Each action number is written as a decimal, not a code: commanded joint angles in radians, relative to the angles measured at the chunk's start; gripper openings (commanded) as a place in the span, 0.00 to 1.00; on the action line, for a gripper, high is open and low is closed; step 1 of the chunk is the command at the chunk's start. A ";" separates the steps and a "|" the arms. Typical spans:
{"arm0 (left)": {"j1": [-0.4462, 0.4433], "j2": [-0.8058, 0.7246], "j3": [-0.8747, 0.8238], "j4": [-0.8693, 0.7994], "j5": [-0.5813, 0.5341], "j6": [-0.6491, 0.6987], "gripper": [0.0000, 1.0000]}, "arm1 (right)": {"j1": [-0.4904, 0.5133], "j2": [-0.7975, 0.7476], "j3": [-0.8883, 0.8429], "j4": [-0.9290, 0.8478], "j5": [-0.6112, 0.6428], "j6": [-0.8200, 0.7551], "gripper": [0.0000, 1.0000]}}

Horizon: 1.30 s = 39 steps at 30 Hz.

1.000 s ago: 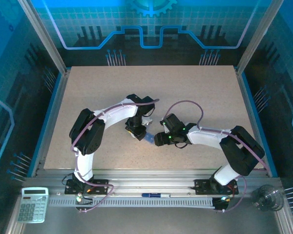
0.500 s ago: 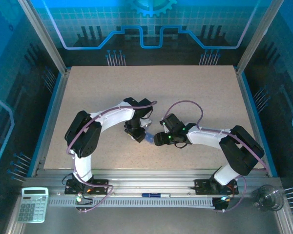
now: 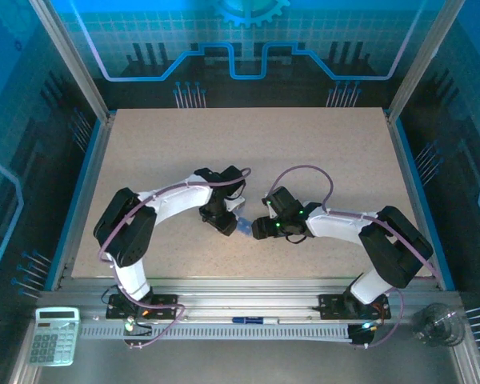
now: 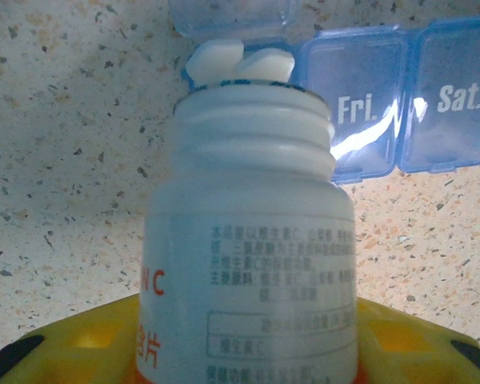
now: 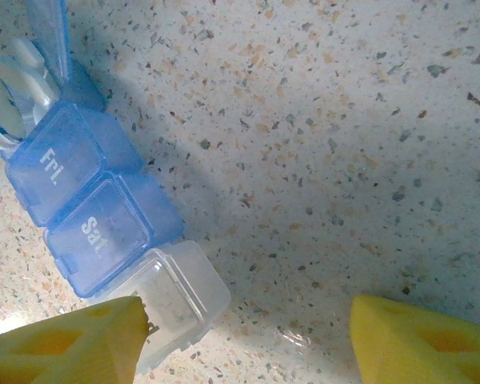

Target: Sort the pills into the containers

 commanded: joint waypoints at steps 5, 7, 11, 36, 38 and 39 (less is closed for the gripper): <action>0.008 -0.070 -0.077 0.093 0.001 -0.047 0.00 | 0.023 0.032 -0.029 -0.048 0.016 0.010 0.70; 0.008 -0.089 -0.094 0.114 0.004 -0.050 0.00 | 0.023 0.033 -0.027 -0.049 0.015 0.011 0.70; 0.010 -0.115 -0.116 0.132 0.007 -0.055 0.00 | 0.023 0.030 -0.024 -0.050 0.014 0.013 0.70; 0.020 -0.252 -0.279 0.334 0.086 -0.082 0.00 | 0.023 -0.032 -0.001 -0.090 0.019 0.022 0.73; 0.022 -0.267 -0.295 0.361 0.083 -0.085 0.00 | 0.023 -0.042 0.006 -0.099 0.024 0.020 0.75; 0.022 -0.278 -0.305 0.376 0.083 -0.087 0.00 | 0.023 -0.047 0.010 -0.104 0.027 0.020 0.75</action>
